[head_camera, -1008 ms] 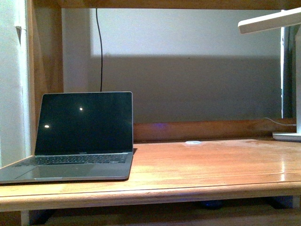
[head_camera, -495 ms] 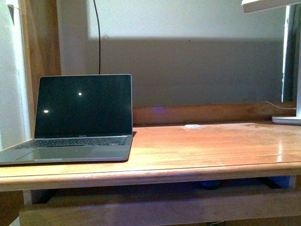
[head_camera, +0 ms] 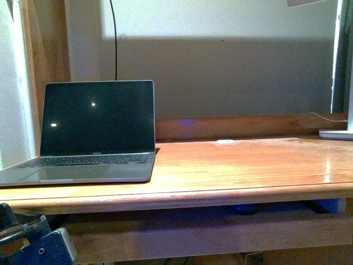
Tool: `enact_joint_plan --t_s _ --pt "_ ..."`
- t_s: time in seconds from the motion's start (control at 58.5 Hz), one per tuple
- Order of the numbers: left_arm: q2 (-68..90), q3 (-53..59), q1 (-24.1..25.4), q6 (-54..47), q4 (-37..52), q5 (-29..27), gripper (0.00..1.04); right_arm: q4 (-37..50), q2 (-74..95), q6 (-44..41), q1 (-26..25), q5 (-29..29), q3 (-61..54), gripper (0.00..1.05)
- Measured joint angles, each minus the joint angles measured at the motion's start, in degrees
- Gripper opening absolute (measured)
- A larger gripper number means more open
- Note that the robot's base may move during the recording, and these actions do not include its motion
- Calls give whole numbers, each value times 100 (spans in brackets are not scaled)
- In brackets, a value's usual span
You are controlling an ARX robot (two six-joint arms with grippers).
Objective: Place mouse
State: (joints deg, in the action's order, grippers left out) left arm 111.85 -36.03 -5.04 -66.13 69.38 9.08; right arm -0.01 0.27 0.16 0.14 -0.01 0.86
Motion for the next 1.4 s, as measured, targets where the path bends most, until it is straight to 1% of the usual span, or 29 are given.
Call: enact_joint_plan --t_s 0.222,0.342,0.41,0.495,0.53,0.649,0.718,0.786,0.837,0.854,0.991,1.093,1.179,1.247,1.281,1.298,1.316,1.35,1.401 --pt "387 -555 -20 -240 -376 103 97 0 0 0 0 0 0 97" --pt "396 -717 -77 -177 -907 -94 97 0 0 0 0 -2 0 97" --pt "223 -767 -142 -105 -1508 -269 97 0 0 0 0 -2 0 97" --pt "-219 -758 -254 221 -2542 -345 97 0 0 0 0 -2 0 97" --pt "-413 -741 -297 457 -2953 -348 97 0 0 0 0 -2 0 97" --pt "-990 -542 -452 1045 -3919 -184 97 0 0 0 0 -2 0 97" --pt "-1362 -356 -588 1510 -4356 55 97 0 0 0 0 -2 0 97" --pt "-1652 -186 -719 1947 -4614 275 97 0 0 0 0 -2 0 97" --pt "-2004 -22 -861 2527 -4922 553 97 0 0 0 0 0 0 97" --pt "-2041 -9 -874 2527 -4955 573 97 0 0 0 0 -2 0 97" --pt "-2715 166 -1058 3877 -5501 1003 97 0 0 0 0 -2 0 97" --pt "-3121 269 -1128 4760 -5598 1215 97 0 0 0 0 -2 0 97" --pt "-3495 444 -1150 5958 -5346 1386 97 0 0 0 0 0 0 97" --pt "-3838 549 -1178 6988 -5174 1421 97 0 0 0 0 -2 0 97" --pt "-4048 553 -1193 7385 -5176 1357 97 0 0 0 0 0 0 97" --pt "-4087 553 -1198 7385 -5174 1340 97 0 0 0 0 -2 0 97" --pt "-4271 553 -1217 7720 -5174 1261 97 0 0 0 0 -2 0 97" --pt "-4389 553 -1235 7858 -5176 1187 97 0 0 0 0 -2 0 97" --pt "-4765 553 -1303 8150 -5248 866 97 0 0 0 0 -2 0 97"
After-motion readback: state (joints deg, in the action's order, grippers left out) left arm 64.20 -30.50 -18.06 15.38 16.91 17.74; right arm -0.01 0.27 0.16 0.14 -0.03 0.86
